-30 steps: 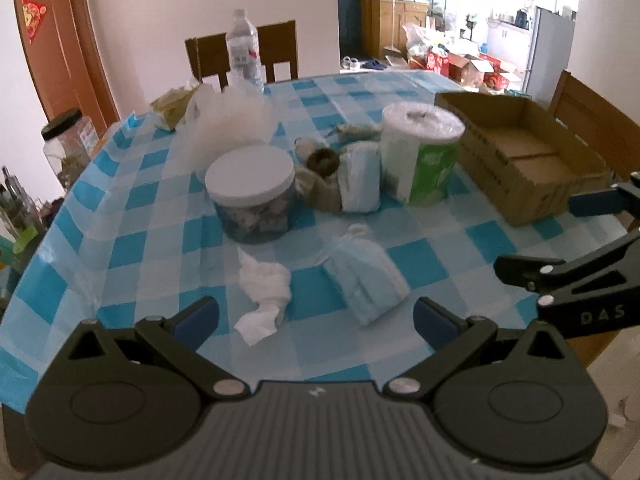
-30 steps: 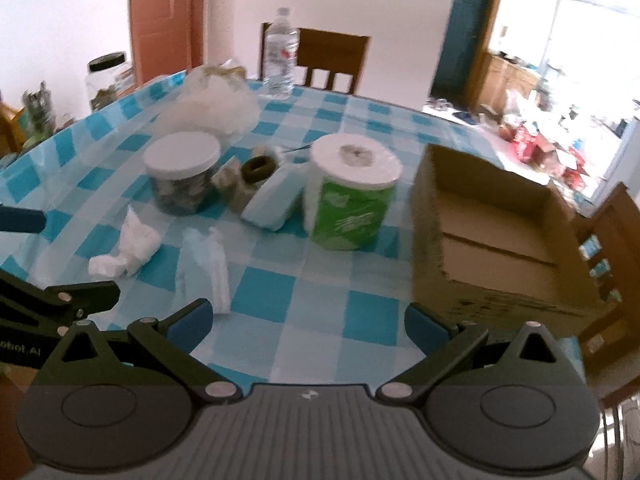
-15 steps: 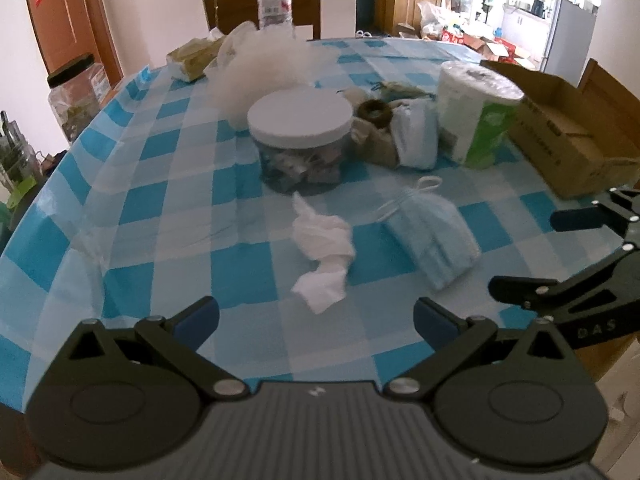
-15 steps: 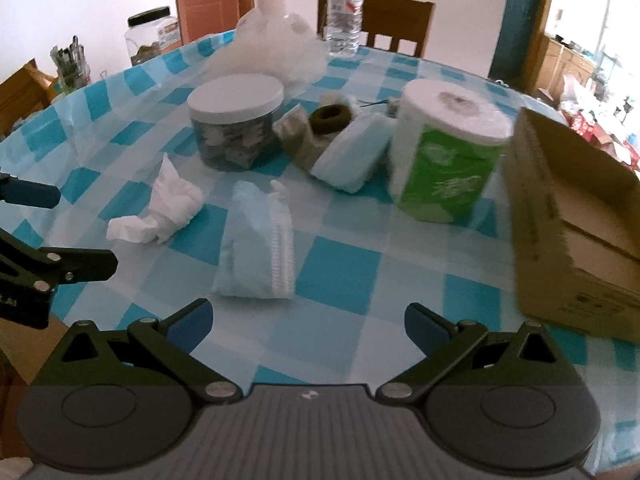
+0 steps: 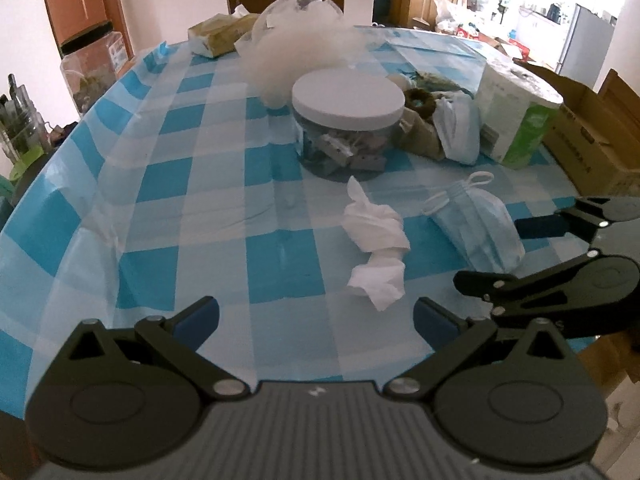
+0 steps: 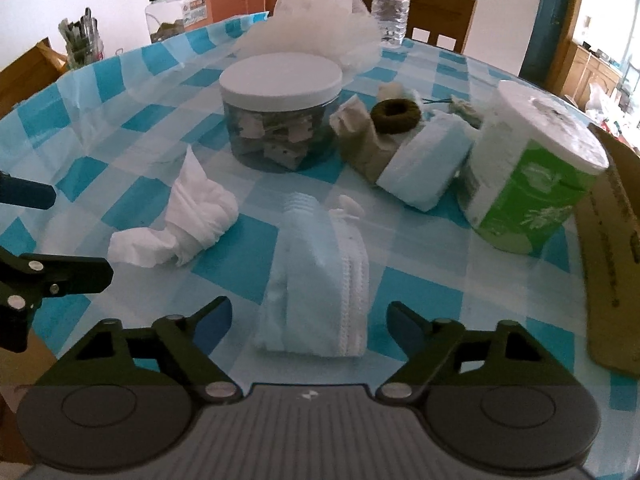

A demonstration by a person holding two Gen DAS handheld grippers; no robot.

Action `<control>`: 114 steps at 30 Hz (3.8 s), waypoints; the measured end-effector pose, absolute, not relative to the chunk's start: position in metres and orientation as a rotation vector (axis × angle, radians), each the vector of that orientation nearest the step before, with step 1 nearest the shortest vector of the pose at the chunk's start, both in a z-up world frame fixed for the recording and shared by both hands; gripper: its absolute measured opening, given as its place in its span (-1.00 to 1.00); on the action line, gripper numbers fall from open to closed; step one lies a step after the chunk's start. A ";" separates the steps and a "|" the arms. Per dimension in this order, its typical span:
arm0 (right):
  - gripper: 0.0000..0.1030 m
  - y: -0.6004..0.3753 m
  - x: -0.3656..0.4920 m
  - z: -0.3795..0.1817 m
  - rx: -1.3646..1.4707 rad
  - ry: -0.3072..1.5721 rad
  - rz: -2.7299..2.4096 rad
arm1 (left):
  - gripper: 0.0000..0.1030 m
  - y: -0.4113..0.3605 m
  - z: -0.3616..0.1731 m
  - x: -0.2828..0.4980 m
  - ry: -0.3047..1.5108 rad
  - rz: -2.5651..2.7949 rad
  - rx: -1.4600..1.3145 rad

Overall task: Organize soft objects
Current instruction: 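Grasp the blue face mask with the right tool while the left tool grasps the white tissue, then carry the mask and tissue into the cardboard box and release both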

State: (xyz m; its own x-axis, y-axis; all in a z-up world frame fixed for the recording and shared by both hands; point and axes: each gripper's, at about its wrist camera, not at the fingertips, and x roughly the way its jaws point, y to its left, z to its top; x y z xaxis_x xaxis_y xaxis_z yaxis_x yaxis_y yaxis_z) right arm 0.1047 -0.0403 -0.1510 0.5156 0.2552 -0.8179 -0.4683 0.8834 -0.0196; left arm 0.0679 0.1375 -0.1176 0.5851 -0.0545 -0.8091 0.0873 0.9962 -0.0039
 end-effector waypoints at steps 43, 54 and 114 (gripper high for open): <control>0.11 -0.056 0.105 -0.147 -0.258 0.928 0.387 | 0.03 0.099 -0.147 0.127 0.906 -0.215 0.110; 0.12 -0.050 0.114 -0.148 -0.253 0.932 0.370 | -0.12 0.099 -0.145 0.127 0.901 -0.212 0.092; -0.22 -0.344 0.127 -0.035 -0.218 0.894 0.205 | -0.14 -0.193 -0.032 0.210 0.788 -0.671 0.259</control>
